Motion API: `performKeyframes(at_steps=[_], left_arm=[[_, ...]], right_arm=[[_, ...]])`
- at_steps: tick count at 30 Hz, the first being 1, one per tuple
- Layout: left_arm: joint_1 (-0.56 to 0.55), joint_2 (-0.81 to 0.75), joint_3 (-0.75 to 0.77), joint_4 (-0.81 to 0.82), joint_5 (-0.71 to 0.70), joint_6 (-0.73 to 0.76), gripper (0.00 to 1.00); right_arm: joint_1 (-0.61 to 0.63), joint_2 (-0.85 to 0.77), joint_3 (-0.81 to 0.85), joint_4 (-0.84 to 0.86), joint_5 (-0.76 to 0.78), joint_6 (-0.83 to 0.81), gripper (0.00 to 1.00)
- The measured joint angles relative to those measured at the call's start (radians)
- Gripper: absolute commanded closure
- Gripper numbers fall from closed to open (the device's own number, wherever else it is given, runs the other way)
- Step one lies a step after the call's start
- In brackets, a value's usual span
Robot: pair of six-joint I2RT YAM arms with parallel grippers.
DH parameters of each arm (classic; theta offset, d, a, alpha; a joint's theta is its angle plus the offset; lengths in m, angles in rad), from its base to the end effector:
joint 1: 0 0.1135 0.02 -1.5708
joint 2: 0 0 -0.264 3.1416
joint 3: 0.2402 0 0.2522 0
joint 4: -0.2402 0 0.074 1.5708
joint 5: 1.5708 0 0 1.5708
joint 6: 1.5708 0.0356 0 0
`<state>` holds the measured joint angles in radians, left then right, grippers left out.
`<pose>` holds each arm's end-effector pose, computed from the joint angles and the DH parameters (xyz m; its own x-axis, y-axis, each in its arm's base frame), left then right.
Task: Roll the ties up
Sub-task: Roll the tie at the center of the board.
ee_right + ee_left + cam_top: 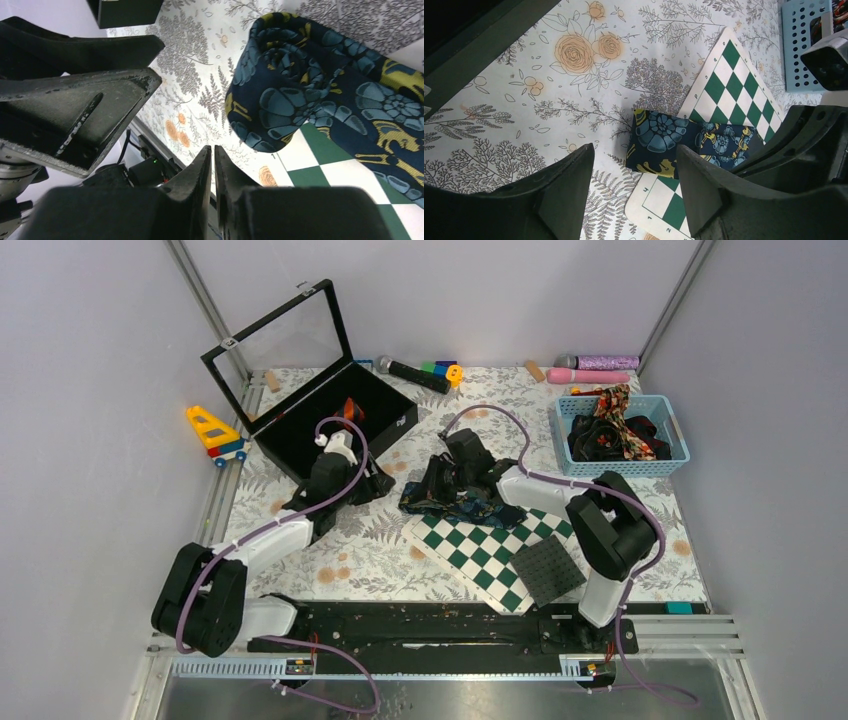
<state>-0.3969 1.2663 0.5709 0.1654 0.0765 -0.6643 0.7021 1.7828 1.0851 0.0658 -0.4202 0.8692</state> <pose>0.2404 -0.1037 0.1991 -0.6422 -0.3973 -0.6555 0.0639 0.8244 -0.5623 0.2867 0.2615 0.1973 -0.9334 0.1239 -0.3368 -0.1983 0.6041 0.7719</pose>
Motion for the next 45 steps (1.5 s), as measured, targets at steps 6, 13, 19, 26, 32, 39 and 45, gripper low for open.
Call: performKeyframes(at_steps=[6,13,19,26,32,39,45], left_arm=[[0.000,0.026,-0.002,0.020,0.013,0.000,0.39],[0.001,0.047,-0.003,0.036,0.020,0.000,0.40],[0.001,0.082,-0.003,0.049,0.027,0.000,0.41],[0.001,0.110,-0.003,0.059,0.035,0.000,0.41],[0.001,0.124,-0.003,0.082,0.056,0.001,0.41],[0.001,0.140,-0.004,0.119,0.102,0.001,0.41],[-0.001,0.161,-0.007,0.150,0.135,0.000,0.36]], right_arm=[[0.000,0.023,0.015,-0.008,0.035,-0.005,0.88],[-0.002,0.040,0.048,-0.009,0.055,-0.009,0.89],[-0.011,0.051,0.056,-0.011,0.072,-0.014,0.90],[-0.029,0.074,0.056,-0.031,0.089,-0.027,0.91],[-0.029,0.074,0.056,-0.052,0.121,-0.058,0.91],[-0.030,0.074,0.056,-0.099,0.157,-0.094,0.91],[-0.031,0.068,0.056,-0.116,0.177,-0.113,0.91]])
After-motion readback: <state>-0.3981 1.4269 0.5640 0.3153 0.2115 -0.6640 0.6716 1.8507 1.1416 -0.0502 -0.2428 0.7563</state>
